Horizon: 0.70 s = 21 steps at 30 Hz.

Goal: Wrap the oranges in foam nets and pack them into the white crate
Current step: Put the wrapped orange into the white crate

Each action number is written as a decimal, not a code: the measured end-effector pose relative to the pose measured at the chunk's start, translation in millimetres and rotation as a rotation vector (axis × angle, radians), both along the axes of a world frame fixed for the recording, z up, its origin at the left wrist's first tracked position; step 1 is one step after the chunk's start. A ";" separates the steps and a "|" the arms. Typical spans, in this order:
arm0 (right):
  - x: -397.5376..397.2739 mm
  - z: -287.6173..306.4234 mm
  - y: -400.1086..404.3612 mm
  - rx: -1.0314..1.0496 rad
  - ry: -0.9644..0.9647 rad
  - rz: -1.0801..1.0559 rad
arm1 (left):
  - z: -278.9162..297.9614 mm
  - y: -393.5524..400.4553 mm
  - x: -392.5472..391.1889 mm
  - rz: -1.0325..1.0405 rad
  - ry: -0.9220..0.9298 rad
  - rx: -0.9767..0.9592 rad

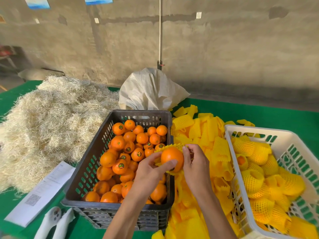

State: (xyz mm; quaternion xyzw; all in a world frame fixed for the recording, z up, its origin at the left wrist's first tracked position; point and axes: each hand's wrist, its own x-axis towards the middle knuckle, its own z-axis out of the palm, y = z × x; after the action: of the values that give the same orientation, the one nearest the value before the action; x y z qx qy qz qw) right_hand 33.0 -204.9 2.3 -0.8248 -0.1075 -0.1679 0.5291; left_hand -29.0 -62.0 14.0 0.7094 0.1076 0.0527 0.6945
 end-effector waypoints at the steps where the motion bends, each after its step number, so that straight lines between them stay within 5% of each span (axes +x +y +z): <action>1: -0.5 0.3 -1.5 0.034 0.000 -0.002 | -1.6 -1.6 1.4 0.078 -0.022 0.043; 4: -4.9 3.1 -3.5 0.084 -0.057 -0.013 | -10.9 -3.8 5.1 0.270 -0.026 0.259; 11: -15.6 -1.4 -0.5 0.080 -0.142 0.102 | -17.6 -18.3 22.4 0.395 -0.100 0.372; 15: -4.9 0.7 -22.2 0.070 -0.100 0.094 | -10.9 -27.0 36.2 0.183 -0.098 0.029; 21: 5.3 0.5 -71.5 0.012 0.003 0.036 | 4.1 -80.0 60.5 0.056 -0.088 -0.114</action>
State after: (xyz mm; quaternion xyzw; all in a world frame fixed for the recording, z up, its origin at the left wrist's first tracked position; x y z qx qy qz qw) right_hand 38.3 -276.4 2.8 -0.8197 -0.1207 -0.1579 0.5372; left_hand 31.4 -142.0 18.1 0.6625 0.0999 0.0971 0.7359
